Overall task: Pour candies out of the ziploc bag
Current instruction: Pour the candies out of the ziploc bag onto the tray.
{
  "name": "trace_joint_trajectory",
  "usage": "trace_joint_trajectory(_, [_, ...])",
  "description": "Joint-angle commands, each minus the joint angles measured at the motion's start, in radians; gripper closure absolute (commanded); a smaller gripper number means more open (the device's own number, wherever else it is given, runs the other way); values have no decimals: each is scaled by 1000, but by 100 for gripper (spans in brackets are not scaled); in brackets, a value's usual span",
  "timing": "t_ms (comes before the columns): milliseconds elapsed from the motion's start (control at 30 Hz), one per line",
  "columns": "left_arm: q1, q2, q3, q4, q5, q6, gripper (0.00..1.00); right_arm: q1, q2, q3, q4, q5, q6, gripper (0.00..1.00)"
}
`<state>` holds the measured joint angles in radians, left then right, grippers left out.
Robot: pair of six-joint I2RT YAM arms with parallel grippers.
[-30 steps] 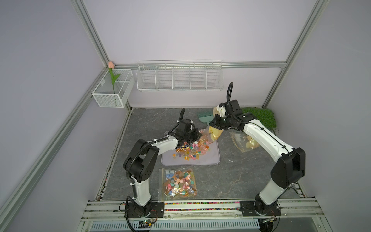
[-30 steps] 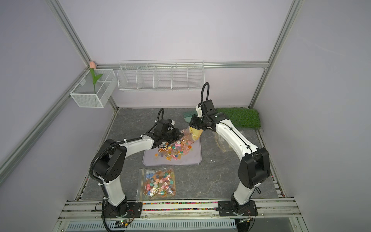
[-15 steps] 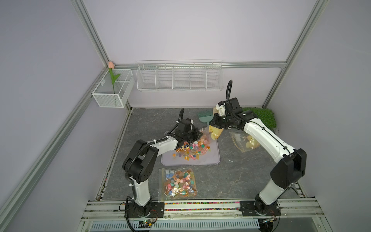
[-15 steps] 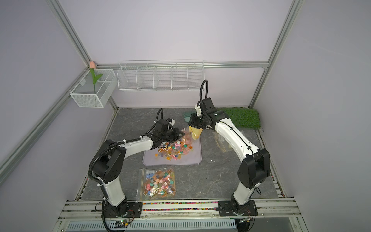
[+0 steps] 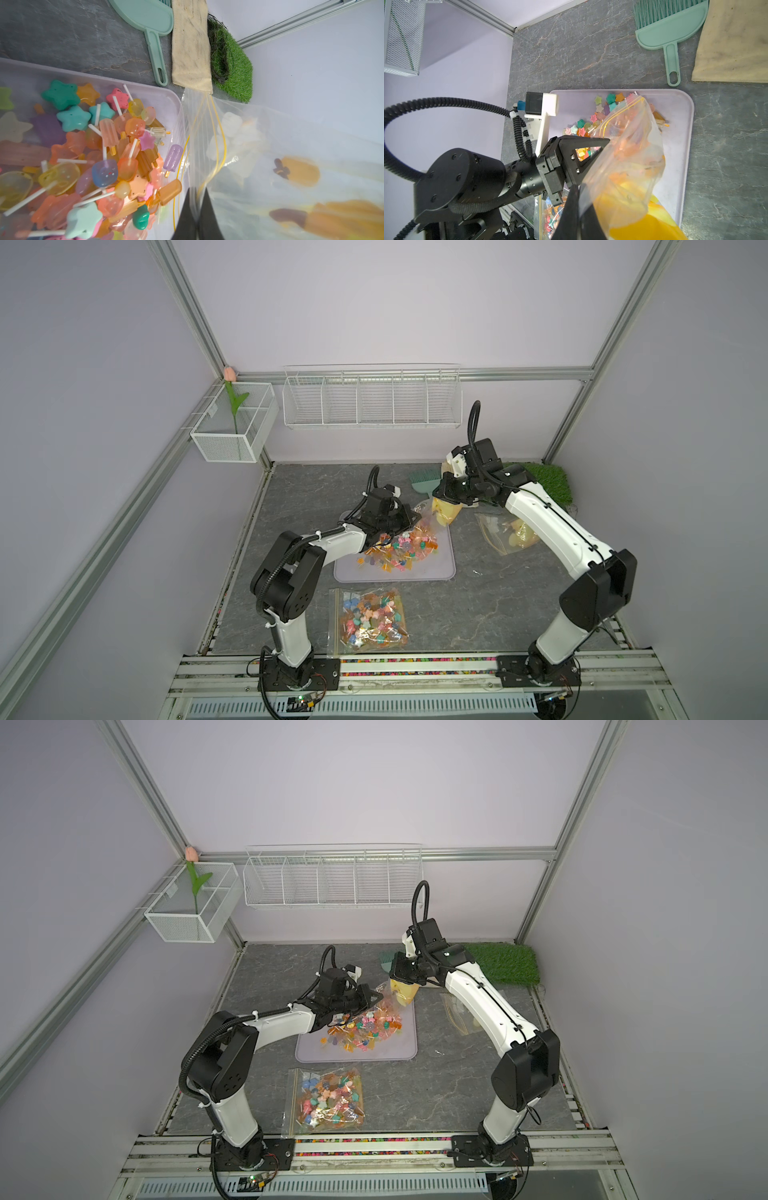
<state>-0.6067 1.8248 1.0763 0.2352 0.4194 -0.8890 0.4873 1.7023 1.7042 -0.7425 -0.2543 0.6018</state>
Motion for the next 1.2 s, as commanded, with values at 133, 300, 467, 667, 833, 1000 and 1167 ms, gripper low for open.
trace_joint_trajectory(133, [8,-4,-53,-19,-20,-19,100,15,-26,67,1,9,-19,93])
trace_joint_trajectory(300, [8,-5,-74,-5,-22,-23,92,22,-33,77,-7,15,-22,93])
trace_joint_trajectory(467, [8,-38,-82,-16,-21,-24,93,23,-32,37,-4,25,-27,93])
trace_joint_trajectory(667, [10,-95,-69,-80,-38,6,89,22,-35,-21,27,52,-35,93])
trace_joint_trajectory(833, [9,-84,-79,-83,-52,8,66,23,-29,-19,30,46,-45,93])
trace_joint_trajectory(1000, [10,-101,-99,-69,-83,-7,40,24,-10,25,-7,26,-77,93])
trace_joint_trajectory(1167, [23,-164,-120,-82,-118,-5,32,25,-1,54,-41,33,-102,93])
